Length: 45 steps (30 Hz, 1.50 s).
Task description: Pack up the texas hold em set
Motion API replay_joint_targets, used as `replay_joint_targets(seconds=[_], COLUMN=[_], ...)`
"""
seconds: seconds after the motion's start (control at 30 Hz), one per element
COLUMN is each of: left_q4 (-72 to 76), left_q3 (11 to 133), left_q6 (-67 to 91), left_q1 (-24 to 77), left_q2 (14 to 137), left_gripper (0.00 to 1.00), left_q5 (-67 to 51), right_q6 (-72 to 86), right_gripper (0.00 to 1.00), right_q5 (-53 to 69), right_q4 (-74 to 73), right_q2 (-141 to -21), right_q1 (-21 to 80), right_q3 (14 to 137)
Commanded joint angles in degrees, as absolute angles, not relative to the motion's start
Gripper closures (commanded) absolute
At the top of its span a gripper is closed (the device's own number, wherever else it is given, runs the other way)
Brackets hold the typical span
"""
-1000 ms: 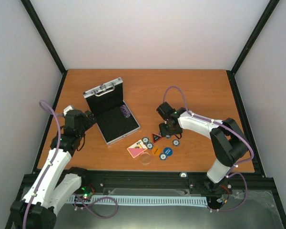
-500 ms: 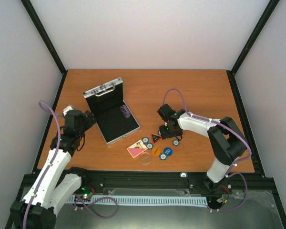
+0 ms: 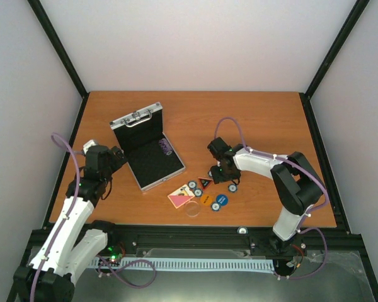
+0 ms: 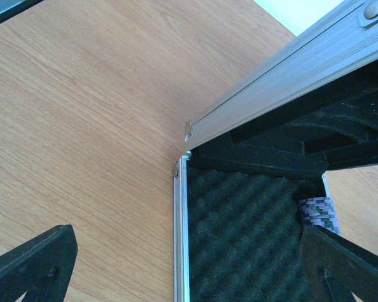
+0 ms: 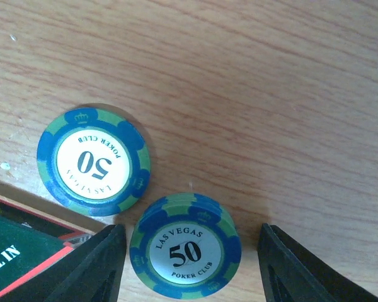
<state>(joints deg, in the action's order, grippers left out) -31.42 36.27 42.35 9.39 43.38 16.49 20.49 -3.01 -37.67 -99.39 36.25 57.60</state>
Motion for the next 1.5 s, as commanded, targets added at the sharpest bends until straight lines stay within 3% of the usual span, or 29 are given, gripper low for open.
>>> replay_joint_targets(seconds=[0.0,0.07,0.53,0.63,0.83,0.93,1.47], left_q4=[-31.8,-31.9,-33.8,-34.0,-34.6,-35.0,-35.1], left_q3=[38.1,38.3,39.4,39.5,39.6,39.6,39.2], left_q6=[41.7,41.6,40.9,40.7,40.0,39.5,36.9], left_q1=[9.5,9.5,9.5,9.5,9.5,9.4,9.5], left_q2=[43.3,43.3,41.8,41.7,41.4,40.6,38.4], left_gripper=[0.0,0.0,0.0,0.0,0.0,0.0,0.0], left_q5=[17.0,17.0,16.2,15.6,13.4,12.1,3.5], right_q6=[19.8,19.8,19.9,19.9,20.3,20.5,21.3], right_gripper=[0.41,0.46,0.56,0.64,0.71,0.81,0.84], right_q5=[-3.1,-3.1,-3.0,-3.2,-4.2,-4.3,2.2], right_q4=[-36.8,-36.8,-36.8,-36.8,-37.1,-37.1,-34.7], right_q2=[-100.8,-101.3,-101.2,-101.1,-99.5,-97.9,-90.5], right_q1=[35.5,35.5,35.5,35.5,35.5,35.5,35.5], right_q3=[56.8,57.0,56.5,56.7,57.8,58.8,59.4])
